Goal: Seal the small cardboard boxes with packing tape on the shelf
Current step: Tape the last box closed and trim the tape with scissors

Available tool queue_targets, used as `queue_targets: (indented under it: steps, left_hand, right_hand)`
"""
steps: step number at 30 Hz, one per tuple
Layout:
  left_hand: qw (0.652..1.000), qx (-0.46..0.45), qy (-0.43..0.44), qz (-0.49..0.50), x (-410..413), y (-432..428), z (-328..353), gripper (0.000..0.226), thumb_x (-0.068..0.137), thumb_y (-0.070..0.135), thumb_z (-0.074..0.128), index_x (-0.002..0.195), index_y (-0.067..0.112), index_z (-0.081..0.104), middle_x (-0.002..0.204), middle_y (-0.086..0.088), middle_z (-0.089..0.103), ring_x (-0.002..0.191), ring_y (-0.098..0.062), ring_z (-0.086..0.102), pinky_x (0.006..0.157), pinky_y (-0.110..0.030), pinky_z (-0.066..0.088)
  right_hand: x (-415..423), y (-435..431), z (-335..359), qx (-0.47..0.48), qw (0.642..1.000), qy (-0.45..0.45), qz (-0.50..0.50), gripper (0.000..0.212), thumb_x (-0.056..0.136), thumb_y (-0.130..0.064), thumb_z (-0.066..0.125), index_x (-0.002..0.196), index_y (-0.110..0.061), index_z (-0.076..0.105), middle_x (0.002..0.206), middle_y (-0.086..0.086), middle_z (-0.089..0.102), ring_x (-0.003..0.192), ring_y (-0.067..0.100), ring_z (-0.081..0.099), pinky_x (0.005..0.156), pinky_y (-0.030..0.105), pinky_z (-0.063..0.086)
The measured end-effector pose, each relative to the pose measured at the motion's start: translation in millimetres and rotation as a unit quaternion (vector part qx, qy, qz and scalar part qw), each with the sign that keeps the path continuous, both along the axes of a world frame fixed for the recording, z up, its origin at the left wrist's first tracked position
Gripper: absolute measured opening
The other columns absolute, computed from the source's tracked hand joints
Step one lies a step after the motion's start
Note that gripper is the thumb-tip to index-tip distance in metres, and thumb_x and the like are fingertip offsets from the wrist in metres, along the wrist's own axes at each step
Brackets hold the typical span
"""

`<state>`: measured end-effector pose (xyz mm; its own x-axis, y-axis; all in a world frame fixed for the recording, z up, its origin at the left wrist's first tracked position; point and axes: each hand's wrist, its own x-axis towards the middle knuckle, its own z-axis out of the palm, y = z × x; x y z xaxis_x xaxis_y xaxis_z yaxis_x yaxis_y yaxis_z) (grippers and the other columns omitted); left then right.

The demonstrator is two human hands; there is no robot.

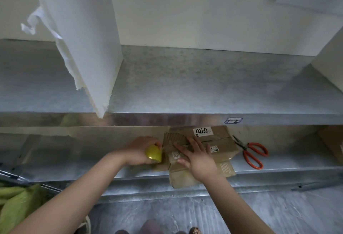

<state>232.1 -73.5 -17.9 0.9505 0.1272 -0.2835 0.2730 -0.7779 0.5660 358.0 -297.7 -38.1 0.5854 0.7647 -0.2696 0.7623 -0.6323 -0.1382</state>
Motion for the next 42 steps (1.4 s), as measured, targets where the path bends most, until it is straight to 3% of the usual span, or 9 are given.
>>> queue_targets:
  steps: [11,18,24,27,32,38,40,42]
  left_hand:
    - [0.999,0.043,0.004,-0.014,1.7,12.7,-7.9,0.056,0.072,0.025,0.074,0.123,0.038,0.053,0.128,0.011,0.052,0.118,-0.011,0.045,0.093,-0.026,0.035]
    - [1.000,0.009,-0.022,-0.015,-0.9,4.4,-18.3,0.050,0.068,0.031,0.074,0.113,0.040,0.054,0.118,0.016,0.056,0.109,-0.010,0.050,0.086,-0.024,0.037]
    - [0.998,0.008,0.054,0.019,5.1,13.4,-15.6,0.063,0.077,0.032,0.077,0.133,0.027,0.049,0.133,0.006,0.050,0.121,-0.015,0.046,0.094,-0.023,0.035]
    - [0.998,0.023,0.032,0.038,8.3,10.4,-16.7,0.055,0.077,0.028,0.075,0.127,0.025,0.054,0.130,0.003,0.053,0.119,-0.018,0.049,0.090,-0.024,0.036]
    - [0.993,0.098,-0.019,0.067,5.8,2.2,-19.1,0.027,0.081,0.024,0.064,0.105,0.036,0.060,0.113,0.007,0.063,0.103,-0.018,0.059,0.076,-0.026,0.041]
    - [0.982,0.183,-0.008,0.052,5.6,3.5,-19.8,0.038,0.079,0.036,0.063,0.117,0.038,0.057,0.120,0.006,0.062,0.109,-0.022,0.059,0.082,-0.032,0.045]
    - [0.988,0.148,0.017,0.042,3.5,5.0,-21.0,0.046,0.074,0.043,0.070,0.117,0.039,0.054,0.124,0.008,0.059,0.111,-0.020,0.057,0.080,-0.032,0.043]
    - [0.996,0.072,0.048,0.037,-4.0,10.5,-21.9,0.063,0.067,0.050,0.078,0.122,0.042,0.049,0.135,0.011,0.050,0.122,-0.018,0.048,0.092,-0.034,0.042]
  right_hand:
    - [5.1,3.2,1.1,-0.017,1.000,0.016,0.005,0.055,0.094,-0.067,0.031,0.146,-0.057,0.020,0.163,-0.006,0.003,0.151,0.021,-0.006,0.120,0.057,0.004]
    - [8.3,6.2,1.0,-0.022,0.999,0.032,0.003,0.054,0.094,-0.066,0.032,0.145,-0.059,0.019,0.163,-0.007,0.002,0.151,0.019,-0.007,0.120,0.055,0.000]
    - [7.4,5.8,2.4,-0.020,0.999,0.024,0.005,0.054,0.094,-0.066,0.032,0.146,-0.058,0.018,0.164,-0.006,0.002,0.151,0.020,-0.007,0.120,0.054,0.001]
    - [6.5,6.6,3.4,-0.028,0.999,0.025,0.004,0.055,0.094,-0.066,0.031,0.147,-0.057,0.018,0.164,-0.006,0.000,0.151,0.020,-0.008,0.121,0.054,0.000]
    - [4.9,7.4,6.4,-0.028,0.999,0.030,0.001,0.054,0.095,-0.065,0.032,0.147,-0.057,0.018,0.164,-0.008,0.000,0.151,0.019,-0.009,0.121,0.054,-0.001]
    - [3.7,8.6,10.8,-0.028,0.999,0.034,0.002,0.054,0.095,-0.064,0.034,0.147,-0.057,0.019,0.164,-0.008,0.001,0.151,0.019,-0.007,0.121,0.055,0.001]
    - [3.2,7.9,11.4,-0.031,0.999,0.036,0.003,0.054,0.095,-0.064,0.034,0.147,-0.057,0.018,0.163,-0.008,0.001,0.151,0.019,-0.007,0.120,0.055,0.000]
    - [2.9,7.6,11.3,-0.034,0.999,0.033,0.003,0.054,0.095,-0.064,0.033,0.147,-0.056,0.017,0.164,-0.007,0.001,0.151,0.020,-0.007,0.120,0.055,0.000]
